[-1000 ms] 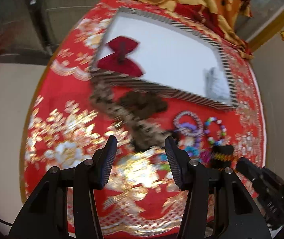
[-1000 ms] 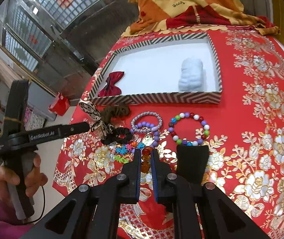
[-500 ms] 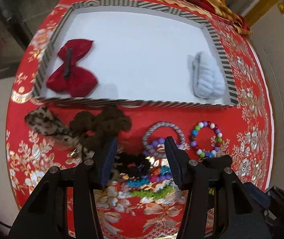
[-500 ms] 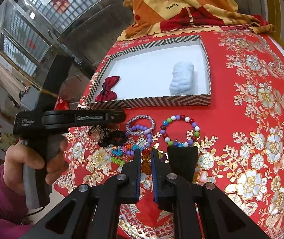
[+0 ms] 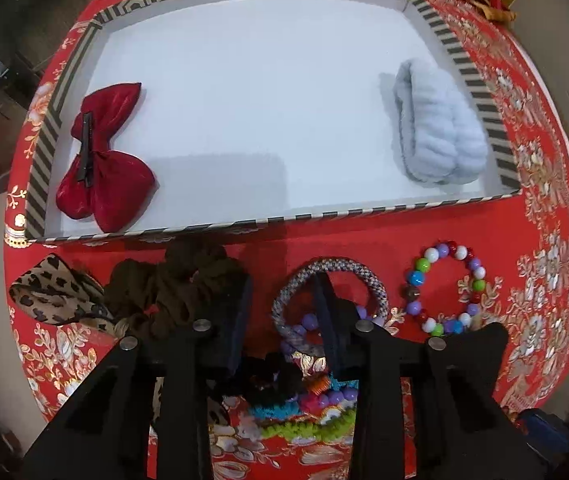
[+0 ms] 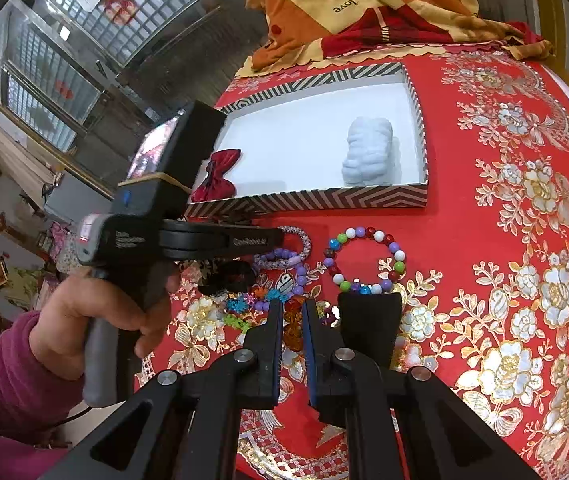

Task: Organize jewelry
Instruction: 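Grasp the grey braided bracelet with the left tool while the right tool grasps the rainbow bead bracelet, then lower both bracelets into the tray beside the bow and open both tools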

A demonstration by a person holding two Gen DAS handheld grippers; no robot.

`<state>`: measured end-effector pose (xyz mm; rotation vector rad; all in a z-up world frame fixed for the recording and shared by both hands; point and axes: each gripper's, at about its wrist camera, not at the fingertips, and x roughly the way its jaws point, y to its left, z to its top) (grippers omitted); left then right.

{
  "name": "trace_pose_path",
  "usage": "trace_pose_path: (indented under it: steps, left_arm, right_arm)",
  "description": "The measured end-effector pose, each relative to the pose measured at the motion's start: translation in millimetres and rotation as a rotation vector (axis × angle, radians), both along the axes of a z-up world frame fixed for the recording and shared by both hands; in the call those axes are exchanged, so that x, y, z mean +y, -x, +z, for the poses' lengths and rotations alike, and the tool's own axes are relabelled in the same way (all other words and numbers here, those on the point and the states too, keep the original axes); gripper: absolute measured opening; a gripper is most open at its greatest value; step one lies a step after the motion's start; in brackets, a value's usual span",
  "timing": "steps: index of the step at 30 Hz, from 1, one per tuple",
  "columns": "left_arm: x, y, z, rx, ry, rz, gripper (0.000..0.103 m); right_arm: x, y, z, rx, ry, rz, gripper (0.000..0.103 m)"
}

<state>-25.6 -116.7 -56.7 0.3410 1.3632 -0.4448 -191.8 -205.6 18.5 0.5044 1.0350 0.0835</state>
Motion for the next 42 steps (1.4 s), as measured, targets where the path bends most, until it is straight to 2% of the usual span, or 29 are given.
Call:
trace_pose_path:
  steps: [3,5,7,13,24,30,42]
  left_arm:
    - [0,-2,-1,-0.011,0.000,-0.001,0.026]
    - [2,-3,-1,-0.022,0.005,0.004,0.013]
    - [4,-7,-1,-0.008,0.028,0.007,0.007]
    - [18,-10,11,0.016,0.109,0.041,0.006]
    - [34,-4,63,-0.059,0.183,0.077,0.006]
    - [52,-11,77,-0.095,0.186,0.099,0.006]
    - [62,-41,78,-0.138,0.166,0.146,0.006]
  right_arm:
    - [-2,-4,-1,0.001,-0.003,-0.001,0.009]
    - [-3,-6,-2,-0.001,-0.006,-0.004,0.009]
    - [-4,-8,-2,-0.003,-0.009,-0.006,0.009]
    - [-6,-14,6,-0.021,-0.003,0.002,0.009]
    - [-5,-32,23,-0.059,0.015,0.030,0.009]
    - [-4,-46,31,-0.069,0.033,0.051,0.009]
    - [0,-105,45,-0.089,0.084,0.107,0.009]
